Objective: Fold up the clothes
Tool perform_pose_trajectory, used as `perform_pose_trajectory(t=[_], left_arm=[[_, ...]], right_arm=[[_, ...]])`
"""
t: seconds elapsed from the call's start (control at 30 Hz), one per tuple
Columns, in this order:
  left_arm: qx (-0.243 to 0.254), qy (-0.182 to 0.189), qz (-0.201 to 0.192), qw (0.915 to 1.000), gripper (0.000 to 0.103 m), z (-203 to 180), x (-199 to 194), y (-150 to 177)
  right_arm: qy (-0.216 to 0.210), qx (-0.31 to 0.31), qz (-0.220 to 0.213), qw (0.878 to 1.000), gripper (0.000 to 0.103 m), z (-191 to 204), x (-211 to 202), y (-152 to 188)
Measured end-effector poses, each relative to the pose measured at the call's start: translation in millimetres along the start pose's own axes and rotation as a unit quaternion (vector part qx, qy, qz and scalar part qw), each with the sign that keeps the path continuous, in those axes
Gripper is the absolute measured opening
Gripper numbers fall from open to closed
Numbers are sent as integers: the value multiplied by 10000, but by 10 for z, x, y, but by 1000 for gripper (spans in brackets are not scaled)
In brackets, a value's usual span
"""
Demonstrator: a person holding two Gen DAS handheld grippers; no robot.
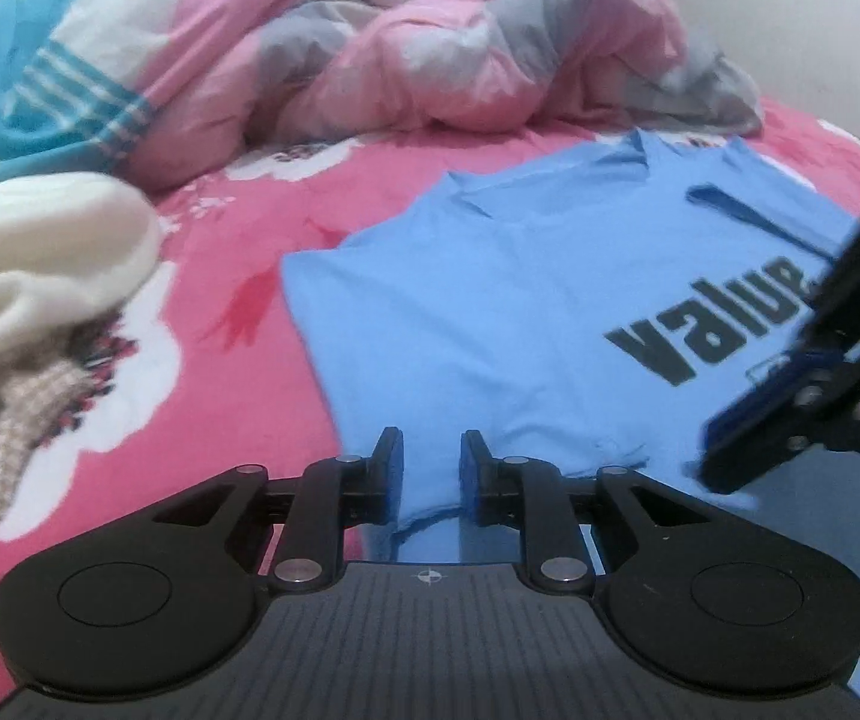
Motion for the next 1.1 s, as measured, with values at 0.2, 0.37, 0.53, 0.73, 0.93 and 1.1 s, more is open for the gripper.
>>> perform_pose_trajectory(t=[0.2, 0.37, 0.53, 0.73, 0.93, 1.1], left_arm=[[-334, -225, 210, 9990, 33, -9, -308, 80], [-1033, -313, 770, 9912, 34, -59, -965, 425], [-1608, -514, 1496, 9742, 37, -128, -1595, 988], [-2222, -649, 2086, 9502, 41, -341, -1935, 1597], [-2370, -816, 1987, 9475, 49, -298, -1846, 1749], [-2288, -1008, 2039, 9465, 49, -189, -1837, 1835]], right_arm=[[148, 413, -219, 9988, 22, 122, -521, 427], [519, 608, -520, 9954, 63, 260, -1274, 944], [901, 787, -388, 9921, 92, 348, -1921, 1585], [1325, 1259, -295, 9827, 103, 358, -2428, 2133], [1498, 1364, 21, 9793, 103, 389, -2545, 2506], [1612, 1505, 128, 9753, 103, 384, -2607, 2871]])
Point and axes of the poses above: each gripper's, at about its wrist camera, not at the fingertips, and x roughly the way its jaws point, z to its left, y to its underside, the point moved 7 cm from there along x, roughly the way its jaws point, and after that the axes turned 15 degrees about -x, right-handed, at the moved point
